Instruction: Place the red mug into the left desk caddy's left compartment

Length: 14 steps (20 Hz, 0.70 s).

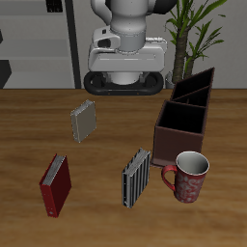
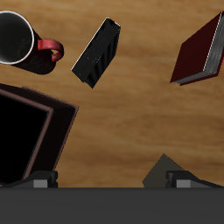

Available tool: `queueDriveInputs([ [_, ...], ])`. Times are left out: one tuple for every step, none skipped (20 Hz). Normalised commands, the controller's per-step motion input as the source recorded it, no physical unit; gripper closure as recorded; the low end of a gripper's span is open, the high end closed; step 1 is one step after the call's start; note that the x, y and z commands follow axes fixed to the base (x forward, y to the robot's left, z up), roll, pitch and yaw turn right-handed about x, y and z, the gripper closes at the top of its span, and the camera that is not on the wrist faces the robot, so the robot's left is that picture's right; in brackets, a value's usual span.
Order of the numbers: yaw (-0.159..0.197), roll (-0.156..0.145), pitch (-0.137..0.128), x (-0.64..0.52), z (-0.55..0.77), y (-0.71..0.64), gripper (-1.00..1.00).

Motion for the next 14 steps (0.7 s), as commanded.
queueDriveInputs([
  [-0.017, -0.058, -0.013, 0.48, 0.06, -0.05, -1.0],
  [-0.047, -0.042, 0.026, 0.45, 0.04, 0.05, -1.0],
  [0.026, -0.051, -0.037, 0.49, 0.07, 0.08, -1.0],
  [0.023, -0.057, -0.017, 0.49, 0.08, 0.16, -1.0],
  [-0.025, -0.023, 0.001, 0.36, 0.04, 0.1, -1.0],
  [0.0, 0.0, 0.0, 0.0, 0.0, 0.0, -1.0],
  [-0.075, -0.031, -0.014, 0.68, 0.15, 0.25, -1.0],
  [0.04, -0.028, -0.036, 0.49, 0.11, 0.29, -1.0],
  [-0.03, 0.009, 0.024, 0.57, 0.05, 0.31, -1.0],
  [0.004, 0.015, -0.039, 0.46, 0.13, 0.44, -1.0],
  [0.053, 0.001, -0.071, 0.44, 0.15, 0.45, -1.0],
  [-0.014, -0.008, -0.017, 0.49, 0.09, 0.41, -1.0],
  [0.0, 0.0, 0.0, -0.02, -0.01, -0.07, -1.0],
  [0.019, 0.011, -0.05, 0.41, 0.07, 0.59, -1.0],
])
